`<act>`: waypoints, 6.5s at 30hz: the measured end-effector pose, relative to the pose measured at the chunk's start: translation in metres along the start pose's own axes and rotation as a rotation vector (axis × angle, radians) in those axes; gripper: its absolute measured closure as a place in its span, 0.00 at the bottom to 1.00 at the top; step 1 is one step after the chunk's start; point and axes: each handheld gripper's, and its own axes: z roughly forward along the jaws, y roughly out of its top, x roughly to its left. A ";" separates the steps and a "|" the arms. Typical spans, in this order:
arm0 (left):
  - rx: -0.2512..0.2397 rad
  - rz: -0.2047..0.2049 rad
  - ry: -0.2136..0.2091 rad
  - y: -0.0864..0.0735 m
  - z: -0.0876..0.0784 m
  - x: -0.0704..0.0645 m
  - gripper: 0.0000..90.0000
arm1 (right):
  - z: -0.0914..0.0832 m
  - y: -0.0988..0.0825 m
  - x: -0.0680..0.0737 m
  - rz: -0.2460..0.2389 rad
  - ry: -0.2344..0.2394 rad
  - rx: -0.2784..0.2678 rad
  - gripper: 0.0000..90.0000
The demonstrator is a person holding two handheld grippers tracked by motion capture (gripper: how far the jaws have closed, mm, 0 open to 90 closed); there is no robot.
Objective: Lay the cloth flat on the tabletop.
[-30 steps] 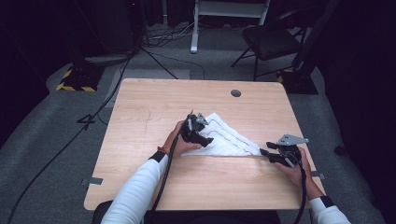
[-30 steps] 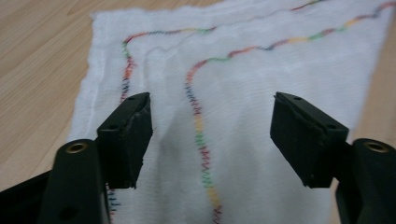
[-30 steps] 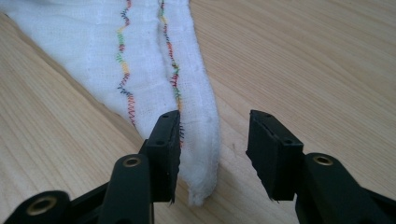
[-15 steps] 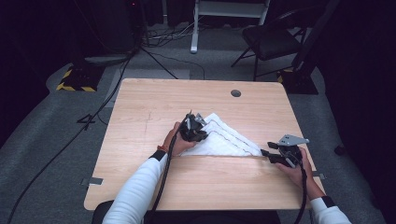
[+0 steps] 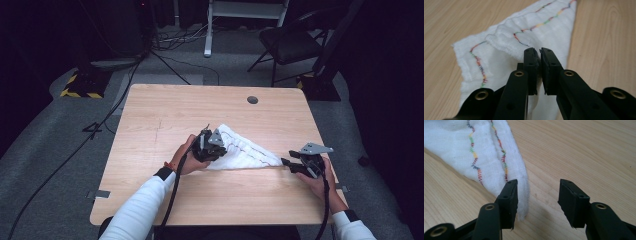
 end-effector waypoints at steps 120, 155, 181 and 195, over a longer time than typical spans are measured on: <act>-0.063 -0.281 0.171 -0.050 -0.015 0.105 0.94 | 0.083 0.095 0.003 0.012 -0.022 -0.003 0.96; 0.126 -0.260 0.225 -0.084 -0.032 0.054 0.25 | 0.066 0.067 0.032 -0.069 0.235 0.047 0.50; 0.097 -0.247 0.126 -0.098 -0.034 0.002 0.23 | 0.021 0.017 0.045 -0.110 0.160 0.169 0.32; -0.007 -0.319 0.213 -0.094 -0.060 0.037 0.22 | 0.010 0.033 0.052 -0.112 0.204 0.053 0.41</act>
